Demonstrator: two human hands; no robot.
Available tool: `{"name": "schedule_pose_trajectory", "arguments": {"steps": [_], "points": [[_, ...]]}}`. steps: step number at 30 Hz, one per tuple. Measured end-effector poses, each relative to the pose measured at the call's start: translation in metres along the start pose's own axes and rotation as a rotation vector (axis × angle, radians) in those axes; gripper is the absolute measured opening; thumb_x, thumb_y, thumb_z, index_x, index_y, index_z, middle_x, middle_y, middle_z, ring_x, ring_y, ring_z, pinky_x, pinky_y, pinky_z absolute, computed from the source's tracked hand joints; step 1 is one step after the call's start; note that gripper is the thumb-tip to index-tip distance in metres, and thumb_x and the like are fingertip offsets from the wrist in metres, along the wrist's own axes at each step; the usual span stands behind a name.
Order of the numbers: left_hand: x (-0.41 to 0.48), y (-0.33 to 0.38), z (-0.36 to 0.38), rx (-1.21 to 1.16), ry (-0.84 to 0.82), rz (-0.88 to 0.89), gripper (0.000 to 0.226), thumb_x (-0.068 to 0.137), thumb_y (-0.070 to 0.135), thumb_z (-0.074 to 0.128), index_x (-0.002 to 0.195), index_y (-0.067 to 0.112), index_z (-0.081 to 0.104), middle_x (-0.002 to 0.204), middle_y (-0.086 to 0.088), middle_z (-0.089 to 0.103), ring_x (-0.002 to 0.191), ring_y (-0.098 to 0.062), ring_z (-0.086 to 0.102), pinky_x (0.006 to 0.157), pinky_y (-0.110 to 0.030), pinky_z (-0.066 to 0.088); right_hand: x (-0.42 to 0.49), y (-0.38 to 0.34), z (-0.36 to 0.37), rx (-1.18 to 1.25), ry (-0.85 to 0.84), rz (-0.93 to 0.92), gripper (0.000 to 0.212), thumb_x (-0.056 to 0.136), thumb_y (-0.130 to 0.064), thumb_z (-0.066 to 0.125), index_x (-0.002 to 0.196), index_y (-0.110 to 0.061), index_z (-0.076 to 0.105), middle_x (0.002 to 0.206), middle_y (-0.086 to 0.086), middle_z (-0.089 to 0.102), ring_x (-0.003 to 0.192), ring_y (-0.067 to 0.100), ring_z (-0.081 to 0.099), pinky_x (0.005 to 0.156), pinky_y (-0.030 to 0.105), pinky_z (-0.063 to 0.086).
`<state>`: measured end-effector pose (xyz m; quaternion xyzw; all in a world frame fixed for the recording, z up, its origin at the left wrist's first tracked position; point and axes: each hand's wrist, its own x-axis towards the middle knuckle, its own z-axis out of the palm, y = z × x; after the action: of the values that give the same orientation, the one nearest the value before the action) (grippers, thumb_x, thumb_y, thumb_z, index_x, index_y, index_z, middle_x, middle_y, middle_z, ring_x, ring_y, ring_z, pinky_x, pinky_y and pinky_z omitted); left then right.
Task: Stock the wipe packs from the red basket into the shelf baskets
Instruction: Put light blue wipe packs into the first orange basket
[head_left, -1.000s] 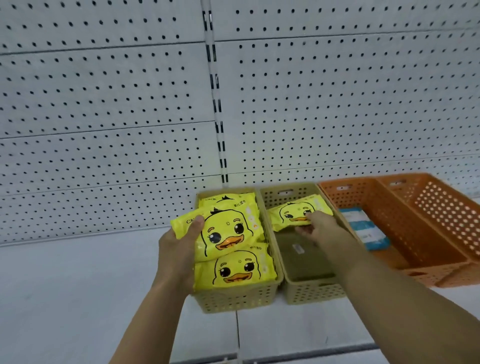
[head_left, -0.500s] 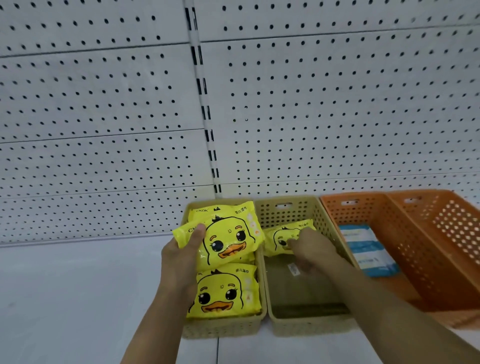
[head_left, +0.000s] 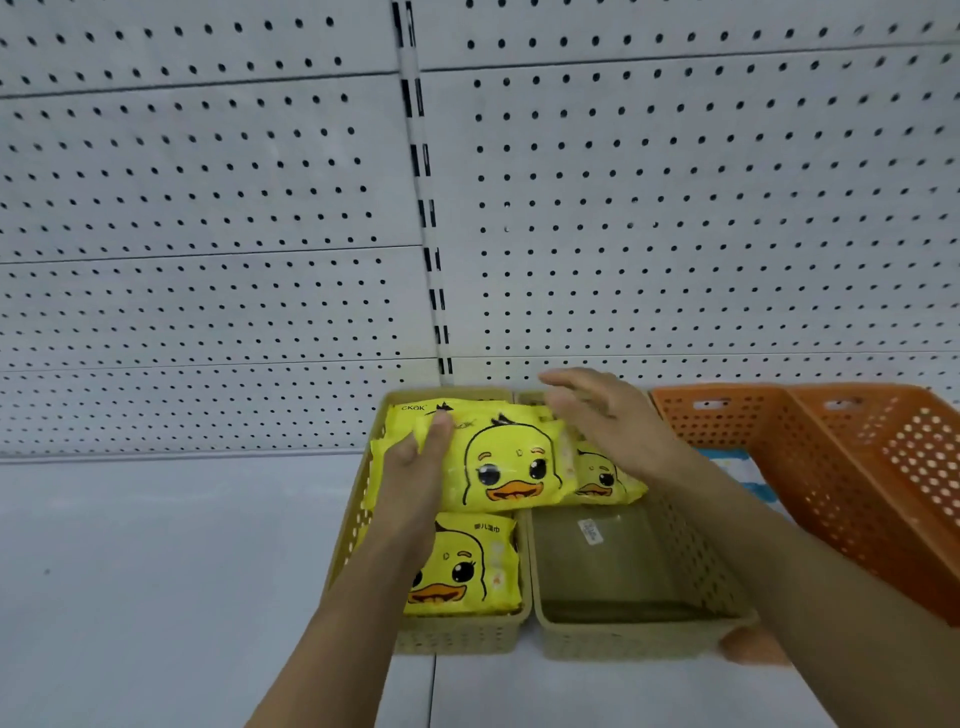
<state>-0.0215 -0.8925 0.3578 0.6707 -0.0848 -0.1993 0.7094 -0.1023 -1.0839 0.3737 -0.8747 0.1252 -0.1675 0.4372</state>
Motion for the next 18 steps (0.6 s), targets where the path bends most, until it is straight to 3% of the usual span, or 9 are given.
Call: {"name": "schedule_pose_trajectory", "arguments": {"steps": [1, 3, 5, 8, 10, 12, 13, 15, 18], "points": [[-0.001, 0.0, 0.008, 0.048, -0.029, 0.032, 0.035, 0.092, 0.052, 0.055, 0.086, 0.021, 0.069, 0.085, 0.001, 0.076, 0.089, -0.02, 0.071, 0.086, -0.04, 0.057, 0.0, -0.011, -0.003, -0.017, -0.133, -0.015, 0.041, 0.088, -0.052, 0.056, 0.128, -0.039, 0.054, 0.122, -0.023, 0.053, 0.11, -0.004, 0.049, 0.091, 0.02, 0.039], [-0.006, 0.005, 0.023, 0.075, -0.081, 0.094, 0.029, 0.097, 0.041, 0.053, 0.081, 0.02, 0.065, 0.066, 0.012, 0.07, 0.065, 0.001, 0.066, 0.063, -0.014, 0.053, 0.003, -0.018, -0.005, -0.125, -0.314, -0.03, 0.04, 0.082, -0.048, 0.067, 0.12, -0.042, 0.056, 0.109, -0.028, 0.06, 0.098, -0.008, 0.057, 0.082, 0.015, 0.046], [-0.011, 0.003, 0.031, 0.131, -0.125, 0.166, 0.031, 0.099, 0.034, 0.051, 0.086, 0.009, 0.064, 0.065, 0.008, 0.063, 0.056, -0.004, 0.058, 0.052, -0.016, 0.046, 0.004, -0.008, -0.008, -0.079, -0.309, -0.024, 0.023, 0.082, -0.033, 0.072, 0.104, -0.03, 0.063, 0.092, -0.02, 0.067, 0.083, -0.005, 0.064, 0.07, 0.015, 0.05], [-0.016, -0.014, 0.025, 0.455, -0.209, 0.272, 0.014, 0.098, 0.034, 0.052, 0.111, 0.03, 0.057, 0.094, 0.02, 0.056, 0.082, 0.006, 0.055, 0.069, -0.008, 0.041, -0.001, 0.023, -0.014, -0.028, -0.234, 0.04, 0.009, 0.087, -0.021, 0.068, 0.094, -0.019, 0.064, 0.092, -0.005, 0.071, 0.086, 0.01, 0.068, 0.077, 0.034, 0.056], [-0.025, -0.033, 0.017, 0.752, -0.299, 0.329, 0.045, 0.094, 0.042, 0.055, 0.136, 0.037, 0.04, 0.119, 0.025, 0.044, 0.11, 0.009, 0.044, 0.093, -0.012, 0.035, -0.005, 0.041, -0.016, -0.053, -0.176, 0.112, 0.006, 0.09, -0.018, 0.064, 0.095, -0.016, 0.064, 0.094, 0.001, 0.071, 0.089, 0.019, 0.068, 0.079, 0.041, 0.054], [-0.035, -0.049, 0.012, 1.011, -0.411, 0.411, 0.068, 0.088, 0.06, 0.052, 0.146, 0.036, 0.026, 0.144, 0.022, 0.033, 0.135, -0.002, 0.03, 0.113, -0.03, 0.025, -0.004, 0.052, -0.013, -0.1, -0.158, 0.171, 0.009, 0.091, -0.017, 0.061, 0.098, -0.011, 0.064, 0.096, 0.005, 0.07, 0.091, 0.023, 0.068, 0.08, 0.042, 0.053], [-0.04, -0.055, 0.009, 1.109, -0.471, 0.411, 0.081, 0.085, 0.069, 0.046, 0.152, 0.035, 0.016, 0.156, 0.021, 0.017, 0.144, -0.003, 0.016, 0.12, -0.036, 0.013, -0.001, 0.053, -0.012, -0.139, -0.176, 0.185, 0.011, 0.092, -0.017, 0.059, 0.099, -0.009, 0.065, 0.097, 0.007, 0.07, 0.091, 0.024, 0.067, 0.08, 0.041, 0.052], [-0.045, -0.061, 0.004, 1.228, -0.53, 0.39, 0.095, 0.081, 0.079, 0.038, 0.155, 0.032, 0.0, 0.159, 0.022, -0.016, 0.146, 0.003, -0.008, 0.122, -0.038, -0.005, 0.005, 0.052, -0.01, -0.215, -0.222, 0.202, 0.015, 0.093, -0.017, 0.058, 0.102, -0.007, 0.065, 0.099, 0.008, 0.07, 0.092, 0.025, 0.066, 0.078, 0.037, 0.051], [-0.047, -0.06, 0.002, 1.236, -0.513, 0.411, 0.099, 0.078, 0.082, 0.035, 0.155, 0.032, -0.003, 0.156, 0.025, -0.023, 0.145, 0.006, -0.011, 0.122, -0.037, -0.007, 0.015, 0.051, -0.011, -0.225, -0.145, 0.222, 0.016, 0.093, -0.016, 0.058, 0.107, -0.015, 0.066, 0.095, 0.001, 0.067, 0.086, 0.023, 0.066, 0.07, 0.03, 0.048]]}}
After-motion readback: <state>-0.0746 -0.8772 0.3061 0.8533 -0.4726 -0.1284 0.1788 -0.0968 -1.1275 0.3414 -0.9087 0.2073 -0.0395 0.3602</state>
